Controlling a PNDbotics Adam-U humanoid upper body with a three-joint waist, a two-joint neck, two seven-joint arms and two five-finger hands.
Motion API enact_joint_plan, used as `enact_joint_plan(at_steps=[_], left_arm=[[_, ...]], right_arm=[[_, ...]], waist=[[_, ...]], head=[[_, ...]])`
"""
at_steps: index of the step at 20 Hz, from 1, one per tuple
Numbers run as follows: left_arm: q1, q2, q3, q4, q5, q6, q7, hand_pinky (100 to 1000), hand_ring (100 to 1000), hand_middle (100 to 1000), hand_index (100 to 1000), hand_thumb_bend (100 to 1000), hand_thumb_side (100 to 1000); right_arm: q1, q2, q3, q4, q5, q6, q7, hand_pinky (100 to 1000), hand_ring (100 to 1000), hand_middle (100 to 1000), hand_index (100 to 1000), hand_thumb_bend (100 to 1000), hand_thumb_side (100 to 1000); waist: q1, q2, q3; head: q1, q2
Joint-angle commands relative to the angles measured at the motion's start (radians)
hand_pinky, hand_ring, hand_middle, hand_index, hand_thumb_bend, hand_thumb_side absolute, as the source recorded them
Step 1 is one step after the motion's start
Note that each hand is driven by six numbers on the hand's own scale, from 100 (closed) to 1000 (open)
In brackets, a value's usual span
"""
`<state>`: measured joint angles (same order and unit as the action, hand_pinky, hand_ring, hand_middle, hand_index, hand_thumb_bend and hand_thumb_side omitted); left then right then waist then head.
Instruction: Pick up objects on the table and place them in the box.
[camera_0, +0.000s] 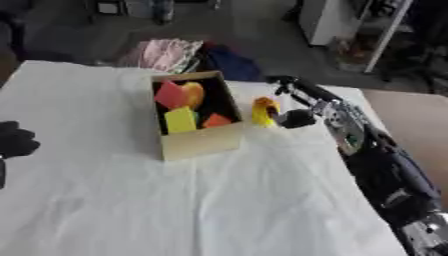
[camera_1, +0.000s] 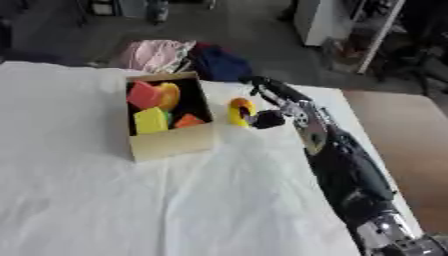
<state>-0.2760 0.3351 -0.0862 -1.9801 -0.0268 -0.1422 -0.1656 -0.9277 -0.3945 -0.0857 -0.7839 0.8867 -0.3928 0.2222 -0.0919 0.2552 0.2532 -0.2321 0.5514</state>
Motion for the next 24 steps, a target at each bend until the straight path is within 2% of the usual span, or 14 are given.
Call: enact_joint_plan(at_steps=[1,3,4,5,8,9,11,12,14,16,21,22,23,24], left_arm=[[-0.017,0.017,0.002,-0.020,-0.001,-0.007,-0.002,782,731,702,850,100,618],[-0.018,0.017,0.001,-0.020,-0.001,-0.008,-0.002,782,731,701,850,100,619],[-0.019,0.017,0.001,-0.020,-0.001,-0.008,-0.003,782,731,701,850,100,620],[-0.019,0.016,0.001,-0.020,-0.001,-0.008,-0.003,782,731,701,850,100,620],[-0.019,0.015,0.000,-0.020,-0.001,-0.007,-0.004,782,731,701,850,100,620],[-0.020,0.015,0.000,-0.020,-0.001,-0.007,-0.004,782,731,701,850,100,620],[-0.019,0.015,0.000,-0.020,-0.001,-0.007,-0.004,782,731,701,850,100,620],[-0.019,0.015,0.000,-0.020,-0.001,-0.007,-0.004,782,731,701,850,100,620],[-0.020,0.014,0.000,-0.020,0.000,-0.007,-0.004,781,731,701,850,100,620],[-0.019,0.014,0.000,-0.020,0.000,-0.007,-0.004,782,731,701,850,100,621],[-0.018,0.013,0.002,-0.020,0.000,-0.006,-0.002,782,731,701,849,100,621],[-0.018,0.013,0.002,-0.020,0.000,-0.006,-0.002,781,731,701,849,100,621],[-0.017,0.013,0.003,-0.020,0.000,-0.006,-0.001,781,731,701,849,100,621],[-0.017,0.013,0.003,-0.020,0.000,-0.006,-0.001,781,731,701,849,100,621]], right_arm=[[-0.015,-0.004,-0.008,0.013,0.041,0.022,-0.011,848,808,913,1000,100,322],[-0.013,0.002,-0.006,0.026,0.068,0.033,-0.016,844,798,887,1000,100,308],[-0.013,0.005,-0.005,0.031,0.081,0.036,-0.018,833,782,870,1000,100,251],[-0.012,0.008,-0.004,0.036,0.094,0.038,-0.019,824,767,845,1000,100,234],[-0.010,0.012,-0.001,0.045,0.129,0.043,-0.021,802,740,799,1000,100,244],[-0.010,0.013,-0.002,0.044,0.142,0.045,-0.026,781,705,751,978,100,244],[-0.011,0.014,-0.006,0.034,0.165,0.048,-0.048,728,626,627,878,100,238],[-0.010,0.015,-0.008,0.027,0.175,0.050,-0.063,723,620,616,869,100,237],[-0.011,0.014,-0.015,0.009,0.194,0.054,-0.095,659,547,484,735,100,230],[-0.010,0.013,-0.020,-0.013,0.215,0.059,-0.128,643,529,442,691,100,230],[-0.006,0.011,-0.034,-0.057,0.250,0.065,-0.214,544,415,285,531,100,208],[-0.006,0.010,-0.036,-0.064,0.249,0.064,-0.231,526,392,266,509,100,304],[-0.006,0.009,-0.039,-0.072,0.244,0.062,-0.248,515,379,249,498,100,200],[-0.006,0.006,-0.041,-0.083,0.237,0.059,-0.265,509,372,242,492,100,199]], waist=[[-0.005,0.002,0.004],[-0.005,0.005,0.006],[-0.006,0.006,0.006],[-0.006,0.007,0.007],[-0.007,0.008,0.008],[-0.007,0.008,0.008],[-0.006,0.008,0.010],[-0.006,0.008,0.010],[-0.007,0.008,0.012],[-0.007,0.008,0.012],[-0.008,0.006,0.012],[-0.008,0.006,0.011],[-0.008,0.005,0.010],[-0.008,0.004,0.008]], head=[[-0.003,-0.018],[-0.004,-0.018],[-0.005,-0.018],[-0.004,-0.018],[-0.003,-0.019],[-0.004,-0.019],[-0.004,-0.019],[-0.004,-0.019],[-0.004,-0.019],[-0.004,-0.019],[-0.002,-0.019],[-0.002,-0.019],[-0.001,-0.018],[0.000,-0.018]])
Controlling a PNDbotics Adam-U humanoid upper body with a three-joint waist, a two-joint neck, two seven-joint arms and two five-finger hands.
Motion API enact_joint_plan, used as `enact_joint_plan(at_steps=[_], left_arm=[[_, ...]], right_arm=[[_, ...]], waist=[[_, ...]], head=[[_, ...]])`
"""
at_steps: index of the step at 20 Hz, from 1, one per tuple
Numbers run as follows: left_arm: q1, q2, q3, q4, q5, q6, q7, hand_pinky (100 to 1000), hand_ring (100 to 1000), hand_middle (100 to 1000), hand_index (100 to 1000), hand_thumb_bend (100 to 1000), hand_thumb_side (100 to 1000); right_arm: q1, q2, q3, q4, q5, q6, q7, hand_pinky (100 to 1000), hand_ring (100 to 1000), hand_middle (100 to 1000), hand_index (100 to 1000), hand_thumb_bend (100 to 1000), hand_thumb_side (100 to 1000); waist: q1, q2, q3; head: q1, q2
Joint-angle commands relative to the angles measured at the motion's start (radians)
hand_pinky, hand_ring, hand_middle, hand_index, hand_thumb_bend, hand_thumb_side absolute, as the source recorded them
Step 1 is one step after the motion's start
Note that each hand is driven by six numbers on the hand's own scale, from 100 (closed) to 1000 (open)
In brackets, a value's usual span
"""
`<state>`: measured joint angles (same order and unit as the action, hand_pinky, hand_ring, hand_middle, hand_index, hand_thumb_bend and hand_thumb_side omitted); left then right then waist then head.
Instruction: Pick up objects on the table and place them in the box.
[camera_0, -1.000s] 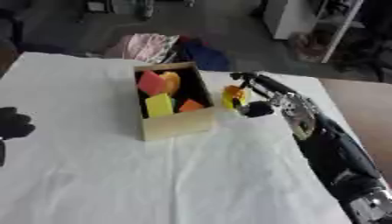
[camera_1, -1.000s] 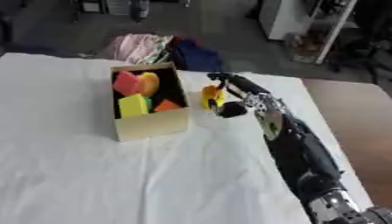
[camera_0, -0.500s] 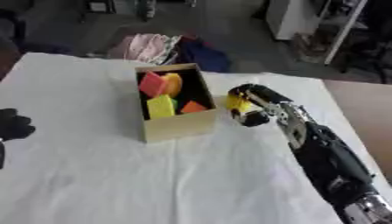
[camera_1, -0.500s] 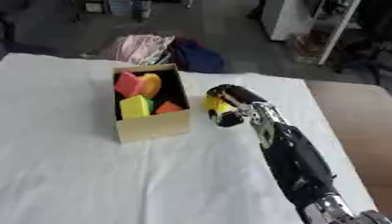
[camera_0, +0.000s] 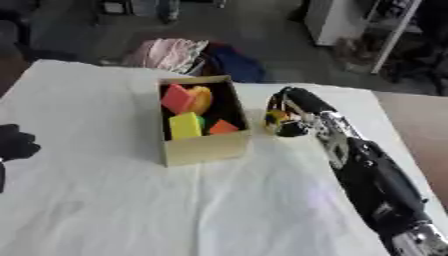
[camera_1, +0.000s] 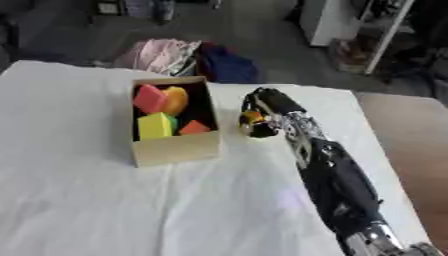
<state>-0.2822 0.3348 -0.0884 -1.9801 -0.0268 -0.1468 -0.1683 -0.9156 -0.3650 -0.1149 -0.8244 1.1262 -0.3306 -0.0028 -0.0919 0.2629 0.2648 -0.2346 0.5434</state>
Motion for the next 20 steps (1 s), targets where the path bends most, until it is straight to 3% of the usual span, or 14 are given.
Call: enact_joint_plan(at_steps=[1,10,20], left_arm=[[-0.010,0.013,0.006,-0.020,0.000,-0.001,0.002,781,731,701,849,100,620],[-0.003,0.018,0.005,-0.020,0.004,0.000,0.000,782,732,702,850,100,616],[-0.019,0.014,-0.005,-0.020,0.016,-0.002,-0.011,782,732,703,850,100,613]], right_arm=[[-0.019,-0.026,-0.013,-0.054,-0.011,-0.008,-0.056,503,368,236,489,100,198],[-0.063,-0.057,0.046,-0.137,-0.116,-0.092,-0.175,502,366,233,483,100,106],[-0.108,0.039,0.112,-0.177,-0.128,-0.153,-0.121,538,397,267,515,100,136]], waist=[[-0.008,-0.005,-0.005],[-0.008,-0.023,-0.014],[-0.011,-0.027,0.025]], head=[[0.002,-0.009],[0.002,0.001],[-0.024,-0.006]])
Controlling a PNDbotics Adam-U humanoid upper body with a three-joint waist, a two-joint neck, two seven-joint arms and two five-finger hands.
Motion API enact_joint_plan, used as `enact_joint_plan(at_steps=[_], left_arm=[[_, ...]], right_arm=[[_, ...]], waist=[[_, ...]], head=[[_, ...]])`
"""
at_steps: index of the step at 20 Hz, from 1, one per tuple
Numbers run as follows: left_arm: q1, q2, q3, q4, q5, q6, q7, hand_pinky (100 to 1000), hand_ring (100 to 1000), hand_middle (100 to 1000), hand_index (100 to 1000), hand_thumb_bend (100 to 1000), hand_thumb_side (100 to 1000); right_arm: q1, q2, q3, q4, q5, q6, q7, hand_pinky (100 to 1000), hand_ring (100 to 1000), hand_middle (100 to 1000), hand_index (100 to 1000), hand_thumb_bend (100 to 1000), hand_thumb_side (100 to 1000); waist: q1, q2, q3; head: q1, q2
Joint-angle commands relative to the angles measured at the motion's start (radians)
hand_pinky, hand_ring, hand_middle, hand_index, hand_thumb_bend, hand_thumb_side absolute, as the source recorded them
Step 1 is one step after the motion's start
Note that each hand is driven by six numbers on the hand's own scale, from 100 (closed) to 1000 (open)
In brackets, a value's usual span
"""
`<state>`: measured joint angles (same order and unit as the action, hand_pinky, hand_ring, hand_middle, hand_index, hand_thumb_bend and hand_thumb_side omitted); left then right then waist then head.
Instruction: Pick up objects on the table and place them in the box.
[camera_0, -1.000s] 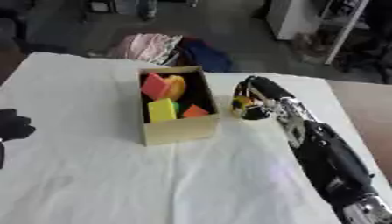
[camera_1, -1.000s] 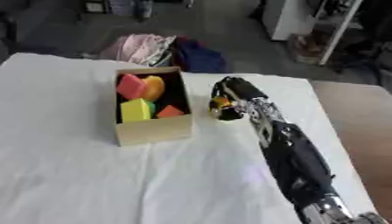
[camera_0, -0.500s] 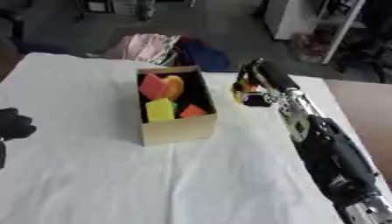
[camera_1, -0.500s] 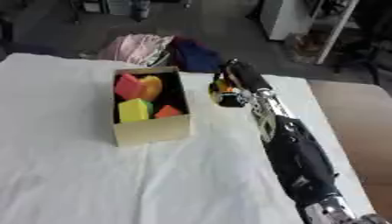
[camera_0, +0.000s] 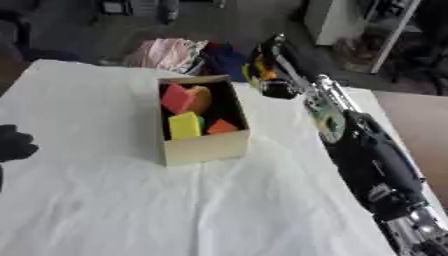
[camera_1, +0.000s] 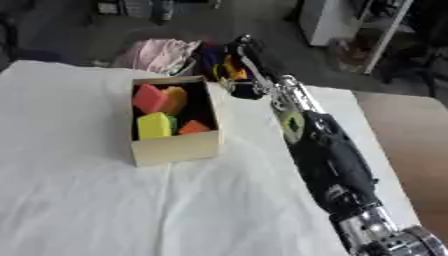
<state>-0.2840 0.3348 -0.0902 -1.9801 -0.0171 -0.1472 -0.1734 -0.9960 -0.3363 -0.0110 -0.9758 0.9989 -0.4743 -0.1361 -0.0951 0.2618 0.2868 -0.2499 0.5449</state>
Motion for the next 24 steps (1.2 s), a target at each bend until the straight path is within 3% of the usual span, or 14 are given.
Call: enact_joint_plan(at_steps=[1,3,4,6,8,10,19,23,24], left_arm=[[-0.019,0.013,-0.003,-0.020,0.008,-0.001,-0.007,782,732,703,850,100,613],[-0.023,0.012,-0.004,-0.020,0.010,-0.001,-0.009,782,732,703,850,100,612],[-0.024,0.011,-0.004,-0.020,0.011,-0.001,-0.009,782,732,703,850,100,613],[-0.024,0.010,-0.004,-0.020,0.012,0.000,-0.009,782,731,703,850,100,614],[-0.022,0.009,-0.003,-0.020,0.012,0.001,-0.009,781,731,703,850,100,615],[-0.021,0.008,-0.002,-0.020,0.012,0.003,-0.008,781,731,702,849,100,616],[0.002,0.010,0.009,-0.020,0.005,0.011,0.004,780,731,702,848,100,620],[0.020,0.012,0.021,-0.020,-0.003,0.016,0.017,780,731,702,848,100,621],[0.023,0.012,0.023,-0.020,-0.005,0.017,0.020,780,731,702,848,100,622]], right_arm=[[-0.028,0.020,0.013,-0.025,0.004,-0.013,0.017,556,411,288,535,100,148],[-0.028,0.035,0.025,-0.022,0.018,-0.024,0.030,629,481,415,647,100,183],[-0.026,0.040,0.032,-0.018,0.029,-0.029,0.040,682,565,544,766,100,198],[-0.022,0.044,0.044,-0.006,0.053,-0.035,0.065,756,685,736,917,100,200],[-0.019,0.046,0.047,0.006,0.070,-0.038,0.094,803,759,830,995,100,199],[-0.017,0.044,0.043,0.007,0.068,-0.039,0.116,843,808,891,1000,100,198],[-0.009,0.004,0.031,-0.059,-0.047,-0.052,0.107,825,788,872,1000,100,238],[0.014,-0.033,0.039,-0.117,-0.107,-0.087,0.066,807,767,847,1000,100,320],[0.026,-0.039,0.040,-0.137,-0.122,-0.095,0.054,796,754,835,1000,100,387]], waist=[[-0.008,-0.026,0.006],[-0.009,-0.026,0.011],[-0.010,-0.026,0.013],[-0.011,-0.026,0.014],[-0.012,-0.027,0.013],[-0.013,-0.028,0.008],[-0.007,-0.038,-0.039],[-0.003,-0.046,-0.081],[-0.002,-0.047,-0.090]], head=[[-0.011,-0.008],[-0.014,-0.009],[-0.014,-0.010],[-0.014,-0.011],[-0.012,-0.011],[-0.010,-0.011],[0.017,0.005],[0.044,0.020],[0.050,0.022]])
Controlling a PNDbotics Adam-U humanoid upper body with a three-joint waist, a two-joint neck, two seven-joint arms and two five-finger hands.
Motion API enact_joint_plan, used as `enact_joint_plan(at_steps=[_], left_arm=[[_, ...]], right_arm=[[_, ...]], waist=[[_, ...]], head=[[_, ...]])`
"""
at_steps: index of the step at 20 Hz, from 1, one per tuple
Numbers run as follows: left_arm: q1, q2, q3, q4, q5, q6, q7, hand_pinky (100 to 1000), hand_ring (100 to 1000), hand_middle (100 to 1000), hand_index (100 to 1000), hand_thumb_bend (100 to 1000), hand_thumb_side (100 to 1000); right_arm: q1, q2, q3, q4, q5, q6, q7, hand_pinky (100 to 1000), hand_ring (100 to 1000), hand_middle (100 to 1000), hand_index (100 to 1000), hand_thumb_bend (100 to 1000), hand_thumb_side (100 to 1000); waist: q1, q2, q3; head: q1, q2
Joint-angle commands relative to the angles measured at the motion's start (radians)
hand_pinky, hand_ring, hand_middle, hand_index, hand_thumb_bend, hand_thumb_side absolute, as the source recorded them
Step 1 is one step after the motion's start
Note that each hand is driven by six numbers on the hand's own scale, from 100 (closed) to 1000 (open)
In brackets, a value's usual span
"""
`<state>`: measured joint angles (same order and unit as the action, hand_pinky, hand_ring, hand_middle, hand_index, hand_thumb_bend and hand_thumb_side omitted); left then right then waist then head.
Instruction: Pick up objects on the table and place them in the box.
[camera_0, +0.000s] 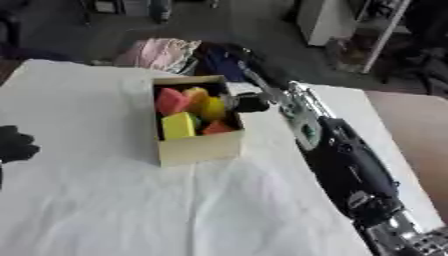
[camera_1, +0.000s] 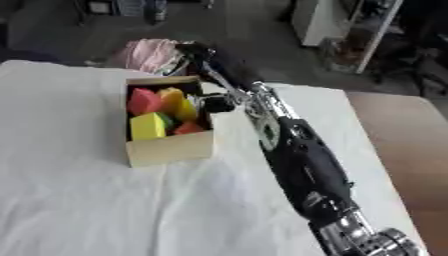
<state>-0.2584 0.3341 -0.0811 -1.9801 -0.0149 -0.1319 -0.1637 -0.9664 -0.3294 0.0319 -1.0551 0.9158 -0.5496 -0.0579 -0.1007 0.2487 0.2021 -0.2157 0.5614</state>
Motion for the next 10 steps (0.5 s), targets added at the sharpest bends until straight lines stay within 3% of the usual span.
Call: enact_joint_plan(at_steps=[1,5,6,7,10], left_arm=[[0.001,0.013,0.017,-0.020,-0.009,0.003,0.014,780,731,702,848,100,622],[0.009,0.011,0.025,-0.020,-0.014,0.007,0.024,780,731,703,847,100,623],[0.012,0.010,0.026,-0.020,-0.015,0.007,0.026,779,731,703,847,100,624],[0.014,0.011,0.027,-0.020,-0.016,0.008,0.027,780,732,703,847,100,624],[0.025,0.010,0.031,-0.020,-0.016,0.011,0.031,780,732,703,847,100,626]], right_arm=[[0.013,-0.050,-0.005,-0.078,-0.053,-0.028,-0.037,789,747,828,1000,100,418],[0.093,-0.067,-0.009,-0.167,-0.109,-0.039,-0.092,769,725,810,1000,100,457],[0.121,-0.076,-0.006,-0.198,-0.150,-0.036,-0.104,761,715,805,1000,100,556],[0.153,-0.092,0.003,-0.242,-0.248,-0.021,-0.099,759,713,801,1000,100,470],[0.242,-0.143,0.007,-0.409,-0.644,0.080,0.023,738,683,780,1000,100,470]], waist=[[0.005,-0.034,-0.018],[0.010,-0.037,-0.066],[0.011,-0.038,-0.078],[0.012,-0.040,-0.088],[0.015,-0.047,-0.123]], head=[[0.025,0.008],[0.058,0.020],[0.066,0.023],[0.073,0.027],[0.096,0.044]])
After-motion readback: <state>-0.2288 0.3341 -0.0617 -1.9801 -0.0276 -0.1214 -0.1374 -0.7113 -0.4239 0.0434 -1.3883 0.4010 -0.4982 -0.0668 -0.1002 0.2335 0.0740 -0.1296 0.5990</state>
